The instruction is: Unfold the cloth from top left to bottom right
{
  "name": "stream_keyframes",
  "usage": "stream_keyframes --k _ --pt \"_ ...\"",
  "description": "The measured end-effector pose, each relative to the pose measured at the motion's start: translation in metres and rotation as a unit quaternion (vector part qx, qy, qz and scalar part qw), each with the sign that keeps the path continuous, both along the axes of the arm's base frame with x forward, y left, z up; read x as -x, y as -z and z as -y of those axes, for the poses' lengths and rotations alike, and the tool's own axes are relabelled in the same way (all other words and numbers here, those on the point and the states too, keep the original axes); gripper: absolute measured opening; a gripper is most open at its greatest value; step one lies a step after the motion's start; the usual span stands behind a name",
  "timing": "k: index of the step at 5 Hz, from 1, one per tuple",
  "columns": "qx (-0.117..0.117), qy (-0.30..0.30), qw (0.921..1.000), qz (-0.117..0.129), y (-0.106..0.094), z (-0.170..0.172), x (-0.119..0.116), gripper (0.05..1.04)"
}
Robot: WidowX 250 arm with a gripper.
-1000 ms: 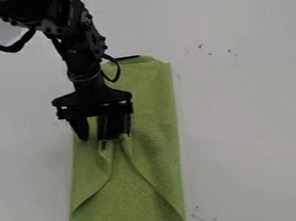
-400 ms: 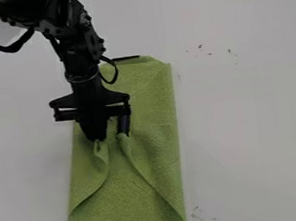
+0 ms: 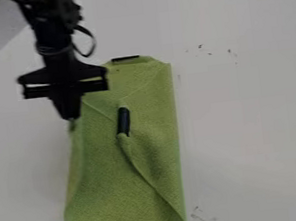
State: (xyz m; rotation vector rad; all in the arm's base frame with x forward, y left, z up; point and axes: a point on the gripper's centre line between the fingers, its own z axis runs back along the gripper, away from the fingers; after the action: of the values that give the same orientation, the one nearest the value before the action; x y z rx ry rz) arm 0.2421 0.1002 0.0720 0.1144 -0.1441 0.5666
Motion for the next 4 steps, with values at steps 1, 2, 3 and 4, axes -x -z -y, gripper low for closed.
stream_keyframes --k 1,2,3,4 --pt "0.004 -0.022 0.9996 0.016 0.007 -0.036 0.019 0.066" --pt "0.042 -0.03 0.9986 0.016 0.038 -0.066 0.033 0.066" --pt "0.075 -0.026 0.9968 0.013 0.061 -0.084 0.033 0.066" --pt "0.094 -0.033 0.9948 0.024 0.069 -0.096 0.032 0.078"
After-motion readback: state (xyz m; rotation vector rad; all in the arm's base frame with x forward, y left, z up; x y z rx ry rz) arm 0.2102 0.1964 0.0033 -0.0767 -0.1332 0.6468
